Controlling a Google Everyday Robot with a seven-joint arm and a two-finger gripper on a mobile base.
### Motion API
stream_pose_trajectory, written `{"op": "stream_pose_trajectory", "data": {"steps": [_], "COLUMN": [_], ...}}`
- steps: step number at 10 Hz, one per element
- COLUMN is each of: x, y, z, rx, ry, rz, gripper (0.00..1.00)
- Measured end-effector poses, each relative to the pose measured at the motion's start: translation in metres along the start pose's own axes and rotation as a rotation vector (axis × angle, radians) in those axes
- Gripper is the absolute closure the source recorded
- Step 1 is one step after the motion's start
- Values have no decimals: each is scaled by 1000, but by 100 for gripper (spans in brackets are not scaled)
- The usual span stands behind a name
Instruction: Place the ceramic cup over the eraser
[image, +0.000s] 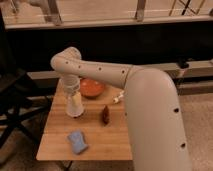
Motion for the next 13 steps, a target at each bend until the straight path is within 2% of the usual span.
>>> {"op": "stream_pose_trajectory", "data": {"steps": [1,4,9,13], "x": [0,-5,-20,-32], "y": [3,6,8,1], "z": [4,8,14,19], "rx": [23,40,46,43], "ry": [4,12,43,53], "rz": [-36,-75,-150,-188], "gripper": [100,100,100,100]}}
